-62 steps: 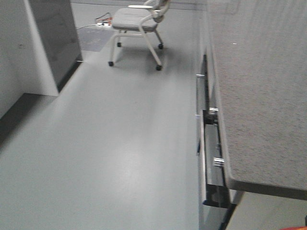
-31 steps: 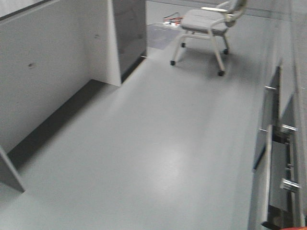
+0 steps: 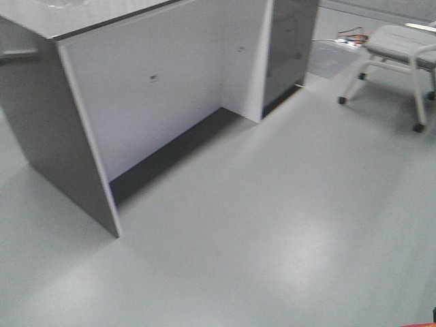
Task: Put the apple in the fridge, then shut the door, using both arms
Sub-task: 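Drive the base toward the open white fridge, apple in right gripper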
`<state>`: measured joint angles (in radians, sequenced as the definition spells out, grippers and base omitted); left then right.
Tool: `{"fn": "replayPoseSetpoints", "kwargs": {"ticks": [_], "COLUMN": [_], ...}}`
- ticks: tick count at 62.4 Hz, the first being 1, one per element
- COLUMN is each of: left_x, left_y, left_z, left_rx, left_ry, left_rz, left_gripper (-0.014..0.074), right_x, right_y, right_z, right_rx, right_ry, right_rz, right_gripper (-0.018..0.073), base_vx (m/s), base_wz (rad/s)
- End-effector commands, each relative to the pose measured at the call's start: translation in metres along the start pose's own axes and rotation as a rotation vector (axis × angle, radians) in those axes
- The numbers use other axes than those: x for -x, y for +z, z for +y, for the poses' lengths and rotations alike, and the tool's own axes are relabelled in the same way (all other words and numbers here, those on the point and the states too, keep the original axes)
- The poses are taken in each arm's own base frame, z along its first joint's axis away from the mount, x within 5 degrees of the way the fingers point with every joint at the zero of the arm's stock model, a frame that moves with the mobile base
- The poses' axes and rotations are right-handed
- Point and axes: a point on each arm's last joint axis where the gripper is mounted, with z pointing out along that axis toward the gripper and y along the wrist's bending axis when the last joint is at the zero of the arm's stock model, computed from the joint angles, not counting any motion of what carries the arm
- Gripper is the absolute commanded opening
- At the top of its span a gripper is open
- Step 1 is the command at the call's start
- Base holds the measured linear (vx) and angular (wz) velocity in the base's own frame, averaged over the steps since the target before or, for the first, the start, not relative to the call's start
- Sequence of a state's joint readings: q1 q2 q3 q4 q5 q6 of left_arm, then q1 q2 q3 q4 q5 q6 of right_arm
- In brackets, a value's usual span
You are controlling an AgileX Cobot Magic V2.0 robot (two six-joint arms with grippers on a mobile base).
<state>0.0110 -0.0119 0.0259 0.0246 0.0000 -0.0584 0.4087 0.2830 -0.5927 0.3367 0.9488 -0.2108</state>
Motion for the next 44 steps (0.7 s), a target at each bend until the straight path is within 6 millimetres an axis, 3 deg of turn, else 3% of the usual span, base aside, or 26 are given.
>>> {"fn": "replayPoseSetpoints", "kwargs": {"ticks": [1, 44], "left_x": [0.0005, 0.0005], "left_y": [-0.0009, -0.0009], "left_z": [-0.0001, -0.0001], "left_rx": [-0.004, -0.004], "left_ry": [-0.020, -0.020], "left_rz": [-0.070, -0.070], "left_gripper": [-0.0006, -0.0006], "right_x": [0.0134, 0.0134], "right_y": [-0.0038, -0.0038], "right_z": [0.0010, 0.0009], "right_rx": [0.002, 0.001], "right_ry": [0.002, 0.002], "right_rz": [-0.091, -0.091], "right_gripper": [0.0393, 0.0393], "base_vx": [-0.02, -0.01], "base_wz": [0.57, 0.57]}}
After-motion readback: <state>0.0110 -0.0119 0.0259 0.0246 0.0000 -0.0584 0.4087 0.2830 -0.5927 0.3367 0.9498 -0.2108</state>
